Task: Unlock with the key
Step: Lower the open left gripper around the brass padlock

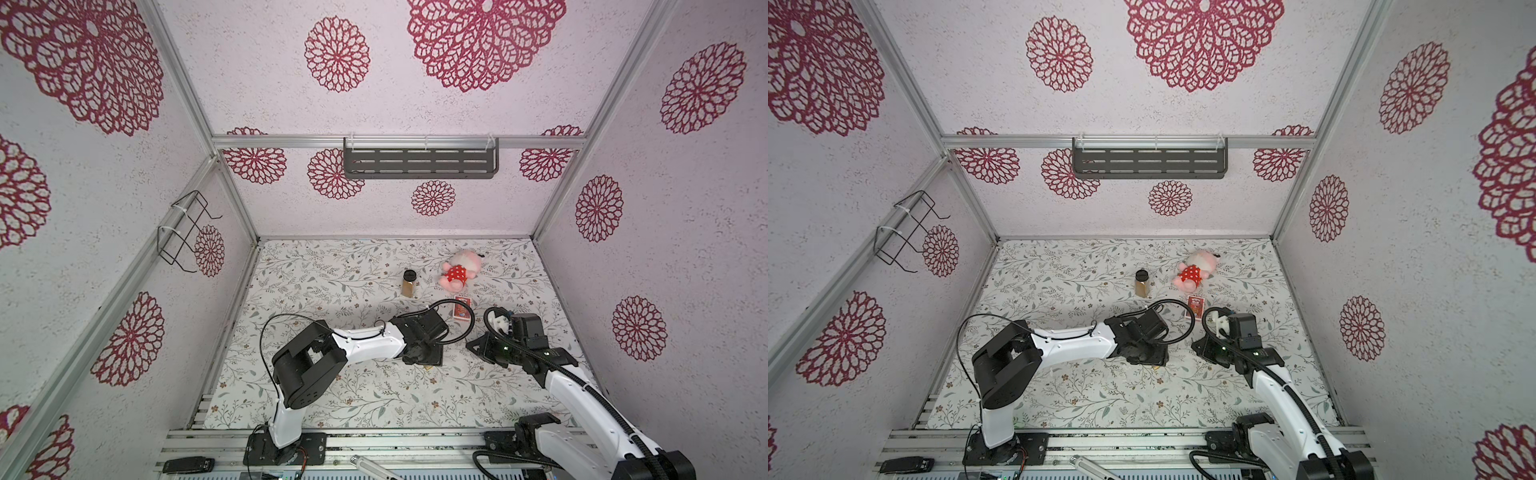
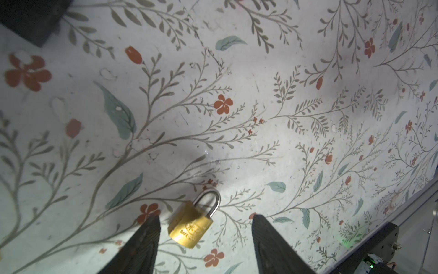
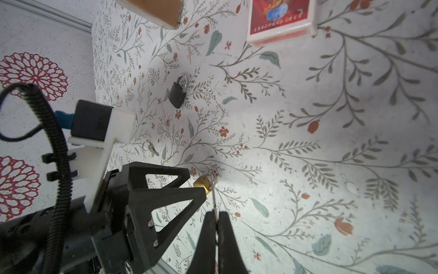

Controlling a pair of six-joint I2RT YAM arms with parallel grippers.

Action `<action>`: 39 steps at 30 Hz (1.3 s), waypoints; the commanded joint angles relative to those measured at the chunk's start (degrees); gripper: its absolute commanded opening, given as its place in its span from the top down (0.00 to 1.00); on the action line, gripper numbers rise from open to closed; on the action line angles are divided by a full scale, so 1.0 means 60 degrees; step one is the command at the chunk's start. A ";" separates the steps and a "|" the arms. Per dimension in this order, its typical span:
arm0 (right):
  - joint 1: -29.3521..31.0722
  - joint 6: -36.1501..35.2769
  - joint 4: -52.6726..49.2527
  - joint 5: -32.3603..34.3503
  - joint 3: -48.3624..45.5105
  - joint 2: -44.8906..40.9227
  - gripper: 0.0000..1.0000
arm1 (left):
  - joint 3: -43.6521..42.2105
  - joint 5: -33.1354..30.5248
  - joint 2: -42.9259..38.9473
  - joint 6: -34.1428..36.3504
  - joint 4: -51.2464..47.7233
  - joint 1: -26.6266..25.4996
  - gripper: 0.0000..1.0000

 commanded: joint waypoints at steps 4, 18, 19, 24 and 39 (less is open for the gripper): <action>-0.0290 -0.0061 0.0242 -0.0283 -0.0119 0.0074 1.00 | 0.0371 -0.0193 0.0490 -0.0132 -0.0572 -0.0199 0.37; -0.0746 -0.0185 0.1061 -0.0829 -0.0486 0.0241 1.00 | 0.1145 -0.0665 0.1082 -0.0856 -0.1904 -0.0600 0.40; -0.0771 -0.0202 0.1166 -0.0892 -0.0486 0.0271 1.00 | 0.1189 -0.0661 0.1132 -0.0989 -0.1999 -0.0626 0.41; -0.0862 -0.0218 0.1759 -0.1203 -0.0471 0.0536 1.00 | 0.1552 -0.0885 0.1396 -0.1545 -0.2504 -0.0806 0.43; -0.1393 -0.0654 0.2148 -0.1488 -0.0422 0.1012 1.00 | 0.2563 -0.2100 0.1940 -0.3103 -0.3700 -0.1196 0.52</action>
